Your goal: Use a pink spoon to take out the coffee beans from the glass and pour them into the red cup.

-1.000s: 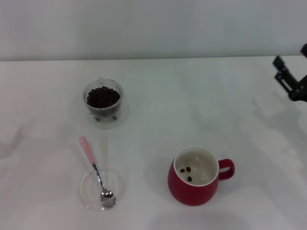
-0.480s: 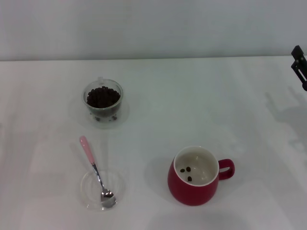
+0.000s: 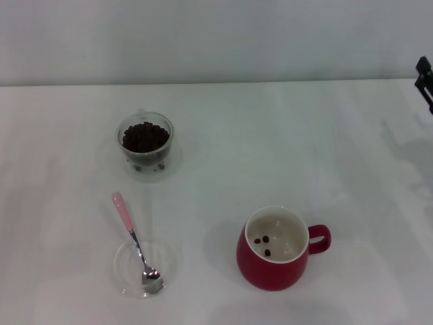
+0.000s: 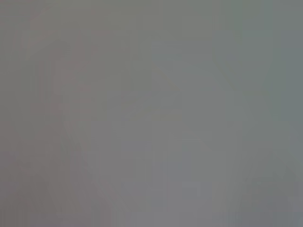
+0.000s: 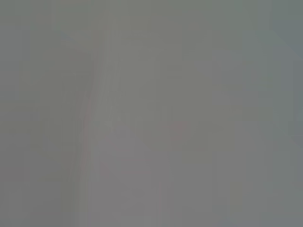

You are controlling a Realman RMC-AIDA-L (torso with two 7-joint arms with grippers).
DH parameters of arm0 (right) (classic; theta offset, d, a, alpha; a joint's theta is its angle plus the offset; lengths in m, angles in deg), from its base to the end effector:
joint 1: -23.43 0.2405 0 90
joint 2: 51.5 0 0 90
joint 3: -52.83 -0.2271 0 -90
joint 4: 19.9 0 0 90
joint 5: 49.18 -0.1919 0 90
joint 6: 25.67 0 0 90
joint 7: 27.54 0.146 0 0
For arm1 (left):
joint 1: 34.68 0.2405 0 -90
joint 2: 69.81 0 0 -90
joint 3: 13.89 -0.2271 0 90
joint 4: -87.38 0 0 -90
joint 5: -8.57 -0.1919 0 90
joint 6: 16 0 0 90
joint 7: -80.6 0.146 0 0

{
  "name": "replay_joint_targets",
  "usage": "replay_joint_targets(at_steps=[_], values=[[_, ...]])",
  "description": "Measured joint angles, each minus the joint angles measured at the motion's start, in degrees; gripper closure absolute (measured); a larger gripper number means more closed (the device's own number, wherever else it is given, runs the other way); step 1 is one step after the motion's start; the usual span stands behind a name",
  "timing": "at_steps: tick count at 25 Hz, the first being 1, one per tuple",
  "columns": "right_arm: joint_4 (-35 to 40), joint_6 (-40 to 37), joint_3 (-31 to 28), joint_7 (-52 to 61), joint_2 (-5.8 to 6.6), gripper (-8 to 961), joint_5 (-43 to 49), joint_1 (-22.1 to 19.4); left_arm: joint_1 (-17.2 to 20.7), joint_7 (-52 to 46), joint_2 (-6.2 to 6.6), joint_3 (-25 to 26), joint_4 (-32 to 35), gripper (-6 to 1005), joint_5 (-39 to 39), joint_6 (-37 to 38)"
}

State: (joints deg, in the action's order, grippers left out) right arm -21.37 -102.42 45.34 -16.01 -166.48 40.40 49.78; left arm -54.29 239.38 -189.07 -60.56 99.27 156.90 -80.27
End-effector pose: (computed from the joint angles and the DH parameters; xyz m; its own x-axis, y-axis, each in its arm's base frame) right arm 0.3099 0.3114 0.0620 0.7596 0.1622 -0.6299 -0.6210 -0.1072 -0.7765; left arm -0.3456 0.2986 0.0719 0.6867 -0.0440 0.7256 0.7269 0.0584 -0.6843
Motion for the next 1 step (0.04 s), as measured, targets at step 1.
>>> replay_joint_targets(at_steps=[1], values=[[0.6,0.6,-0.1,0.2,0.11,210,-0.1,0.4,0.0,0.0,0.00,0.0,0.0,112,0.0,0.0]])
